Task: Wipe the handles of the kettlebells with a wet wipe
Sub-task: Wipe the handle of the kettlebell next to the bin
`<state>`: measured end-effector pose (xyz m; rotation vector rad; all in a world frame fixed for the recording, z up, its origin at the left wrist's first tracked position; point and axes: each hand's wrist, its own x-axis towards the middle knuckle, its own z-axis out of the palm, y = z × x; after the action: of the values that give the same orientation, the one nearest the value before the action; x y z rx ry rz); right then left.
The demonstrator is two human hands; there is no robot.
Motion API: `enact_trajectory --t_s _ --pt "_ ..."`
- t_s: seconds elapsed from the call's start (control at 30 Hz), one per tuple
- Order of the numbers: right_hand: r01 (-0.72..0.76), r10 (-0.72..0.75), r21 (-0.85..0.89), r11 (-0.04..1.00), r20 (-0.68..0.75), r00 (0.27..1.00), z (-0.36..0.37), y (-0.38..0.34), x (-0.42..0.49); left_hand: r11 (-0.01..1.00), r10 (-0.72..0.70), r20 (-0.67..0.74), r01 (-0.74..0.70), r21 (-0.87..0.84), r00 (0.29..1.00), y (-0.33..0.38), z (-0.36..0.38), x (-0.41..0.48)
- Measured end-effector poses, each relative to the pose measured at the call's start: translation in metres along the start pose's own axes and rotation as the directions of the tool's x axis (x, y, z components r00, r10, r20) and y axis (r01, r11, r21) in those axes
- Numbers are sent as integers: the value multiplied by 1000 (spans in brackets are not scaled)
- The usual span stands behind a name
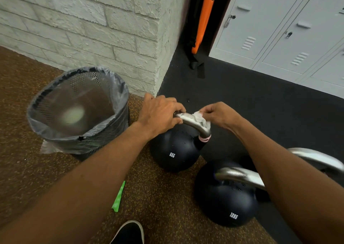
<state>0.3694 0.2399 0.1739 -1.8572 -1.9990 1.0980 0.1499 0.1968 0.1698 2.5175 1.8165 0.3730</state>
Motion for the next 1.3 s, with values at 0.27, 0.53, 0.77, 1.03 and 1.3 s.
enact_trajectory --t_s 0.27,0.53,0.77,1.03,1.3 --pt "129 -130 -15 992 -95 987 10 -23 -4 1000 0 -11 0 5 1000 1 1 1" --pt "130 -160 -151 980 -209 965 9 -3 -31 1000 15 -31 -14 14 999 -1 1 0" --pt "255 -358 -320 912 -320 877 34 -18 -36 1000 14 -24 -14 -9 1000 0 1 1" --pt "318 -509 -475 820 -355 784 40 -16 -33 1000 11 -34 -11 1 999 -1 2 1" --pt "272 -512 -510 816 -422 748 48 15 -59 1000 14 -16 -14 -8 1000 -2 3 1"
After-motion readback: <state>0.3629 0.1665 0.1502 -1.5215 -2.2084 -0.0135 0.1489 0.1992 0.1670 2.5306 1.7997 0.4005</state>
